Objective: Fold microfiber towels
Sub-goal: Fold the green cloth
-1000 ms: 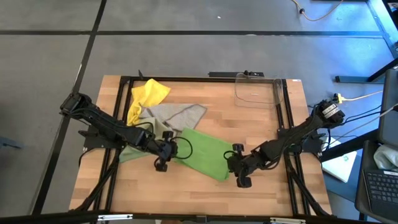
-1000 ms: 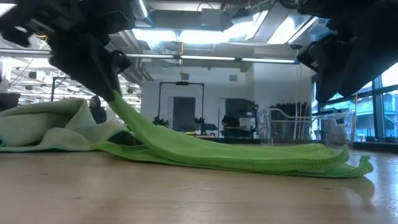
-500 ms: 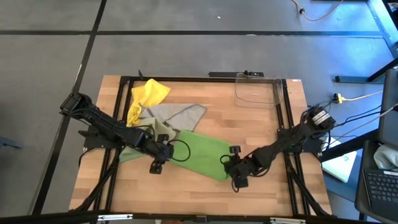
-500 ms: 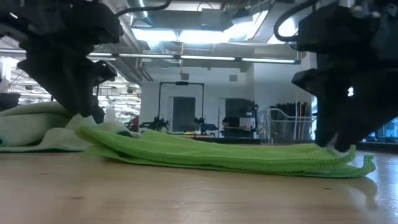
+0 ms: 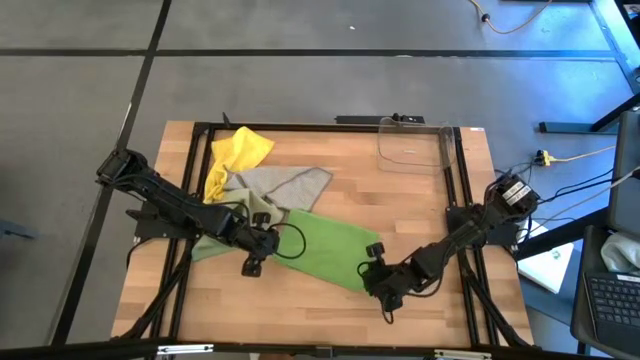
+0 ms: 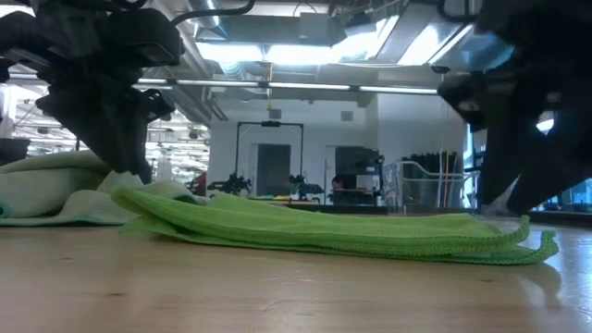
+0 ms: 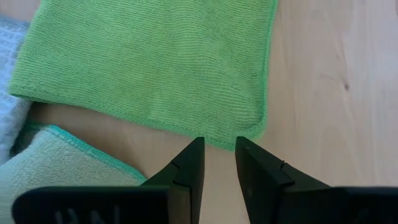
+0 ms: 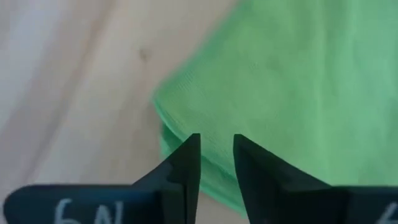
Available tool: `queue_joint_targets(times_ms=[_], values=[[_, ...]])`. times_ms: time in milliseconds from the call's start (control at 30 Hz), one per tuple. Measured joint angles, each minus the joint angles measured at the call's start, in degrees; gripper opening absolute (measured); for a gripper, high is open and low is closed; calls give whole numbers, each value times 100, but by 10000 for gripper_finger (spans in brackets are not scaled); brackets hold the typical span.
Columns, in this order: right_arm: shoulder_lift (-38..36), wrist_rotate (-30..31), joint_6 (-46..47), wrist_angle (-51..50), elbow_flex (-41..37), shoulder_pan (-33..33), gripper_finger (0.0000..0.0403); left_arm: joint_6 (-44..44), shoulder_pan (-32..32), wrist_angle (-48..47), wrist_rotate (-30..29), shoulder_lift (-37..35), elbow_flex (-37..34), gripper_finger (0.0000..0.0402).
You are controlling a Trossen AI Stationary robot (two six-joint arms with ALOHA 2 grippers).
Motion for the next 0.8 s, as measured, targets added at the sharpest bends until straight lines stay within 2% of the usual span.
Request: queue_joint_targets(times_ms=[100, 300, 467, 633, 800], values=[[0, 1, -186, 390, 2, 115, 110, -12, 1, 0, -12, 0, 0, 83], [46, 73, -145, 468, 2, 236, 146, -172, -1, 3, -218, 0, 0, 83], [428, 159, -152, 773, 2, 229, 162, -329, -1, 66, -454, 0, 0, 83], [783, 364, -213, 1031, 10, 244, 147, -428, -55, 61, -463, 0, 0, 83], [734, 707, -217, 891, 0, 292, 101, -379, -79, 20, -464, 0, 0, 83]])
